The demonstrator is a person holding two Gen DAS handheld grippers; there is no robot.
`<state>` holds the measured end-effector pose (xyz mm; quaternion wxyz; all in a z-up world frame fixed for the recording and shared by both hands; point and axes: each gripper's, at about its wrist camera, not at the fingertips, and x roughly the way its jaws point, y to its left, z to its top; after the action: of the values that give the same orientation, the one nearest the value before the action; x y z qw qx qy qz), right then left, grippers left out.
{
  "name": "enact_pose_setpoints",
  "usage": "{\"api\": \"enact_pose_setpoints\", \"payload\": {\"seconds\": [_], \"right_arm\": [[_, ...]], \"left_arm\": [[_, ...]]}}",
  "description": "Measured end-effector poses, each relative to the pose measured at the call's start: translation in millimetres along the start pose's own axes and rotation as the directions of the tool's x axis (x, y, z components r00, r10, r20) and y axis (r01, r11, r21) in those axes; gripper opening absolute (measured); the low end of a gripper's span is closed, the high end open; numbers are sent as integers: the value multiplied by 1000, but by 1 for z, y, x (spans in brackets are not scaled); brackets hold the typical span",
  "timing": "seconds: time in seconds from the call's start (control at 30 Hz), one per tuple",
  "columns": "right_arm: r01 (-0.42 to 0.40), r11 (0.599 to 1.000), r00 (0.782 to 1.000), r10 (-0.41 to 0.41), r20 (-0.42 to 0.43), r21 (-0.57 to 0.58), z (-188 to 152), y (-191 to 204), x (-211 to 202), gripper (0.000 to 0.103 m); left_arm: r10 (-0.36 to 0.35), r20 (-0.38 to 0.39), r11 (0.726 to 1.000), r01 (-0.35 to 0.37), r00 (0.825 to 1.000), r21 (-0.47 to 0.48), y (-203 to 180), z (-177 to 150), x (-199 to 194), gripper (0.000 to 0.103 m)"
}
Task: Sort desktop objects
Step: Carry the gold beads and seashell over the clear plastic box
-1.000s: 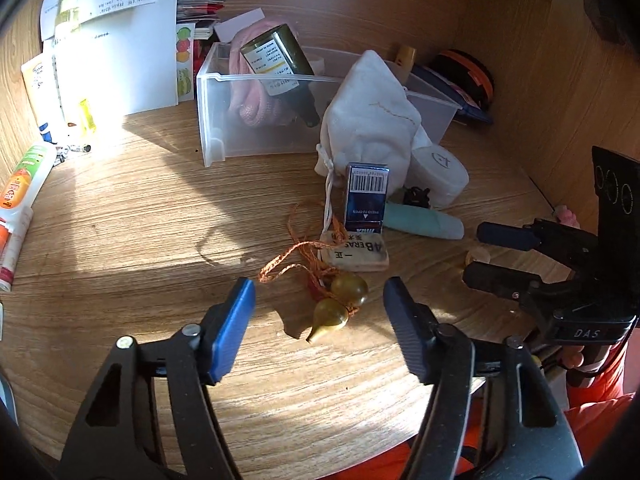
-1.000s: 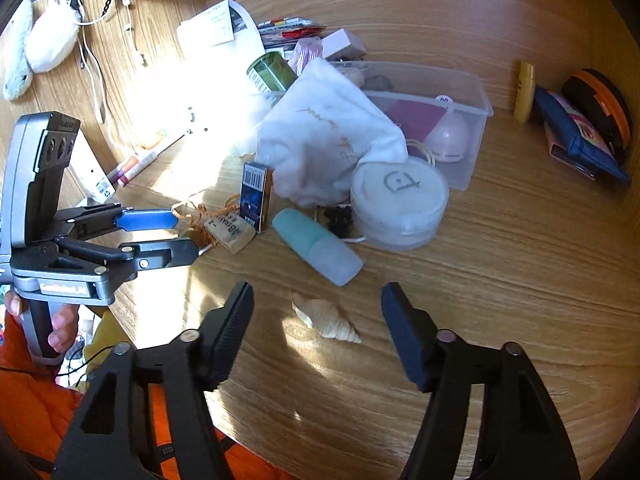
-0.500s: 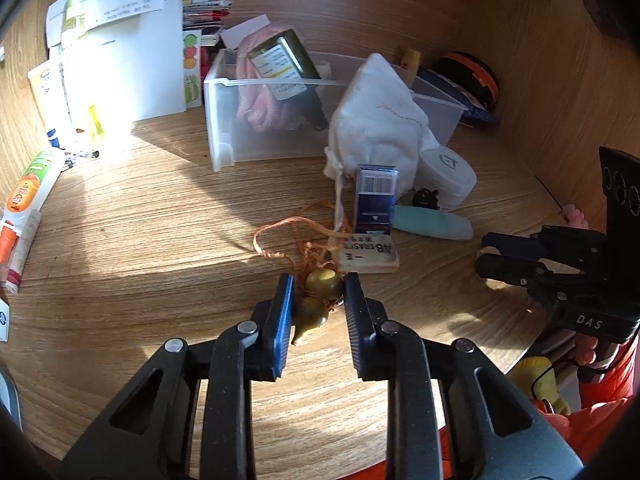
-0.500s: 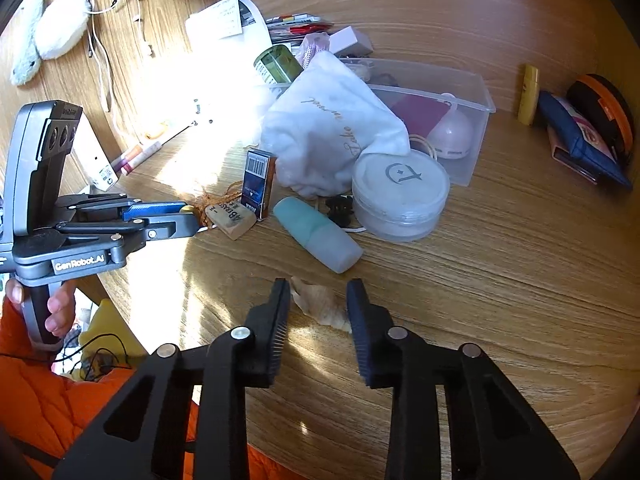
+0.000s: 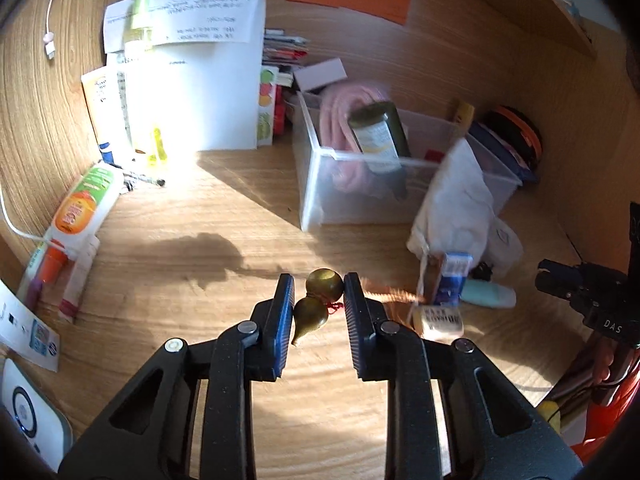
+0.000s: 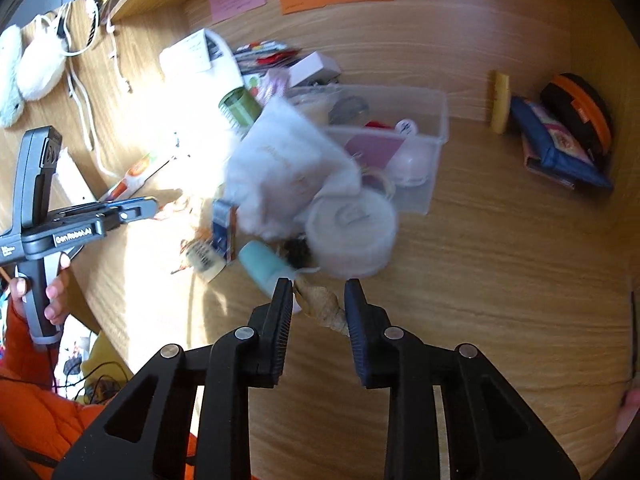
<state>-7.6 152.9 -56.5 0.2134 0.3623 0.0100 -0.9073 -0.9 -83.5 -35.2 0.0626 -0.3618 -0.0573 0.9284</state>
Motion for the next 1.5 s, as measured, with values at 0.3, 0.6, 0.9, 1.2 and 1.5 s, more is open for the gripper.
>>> {"api": "enact_pose_setpoints", "payload": {"seconds": [0.3,0.6,0.9,1.2,1.5], "right_arm": [[35,999,997,-37,68,22,34,-20,-9,24],[33,999,994,-34,107,10,67,-27,-5,24],[1,1000,995,-2,104,10,93,-35,14,24],[-9,1000,997,8,72,10,105,-42,34,24],[2,1000,999,-3,38,26,110,-49,52,24]], "left_arm": [[8,57,1000,-10,998,23,2,30,0,24],[-45,81,999,42,996,32,-5,59,11,24],[-54,80,998,51,995,39,-6,84,28,24],[-70,73,997,67,995,46,-8,99,45,24],[-84,49,996,81,995,47,-7,102,61,24]]}}
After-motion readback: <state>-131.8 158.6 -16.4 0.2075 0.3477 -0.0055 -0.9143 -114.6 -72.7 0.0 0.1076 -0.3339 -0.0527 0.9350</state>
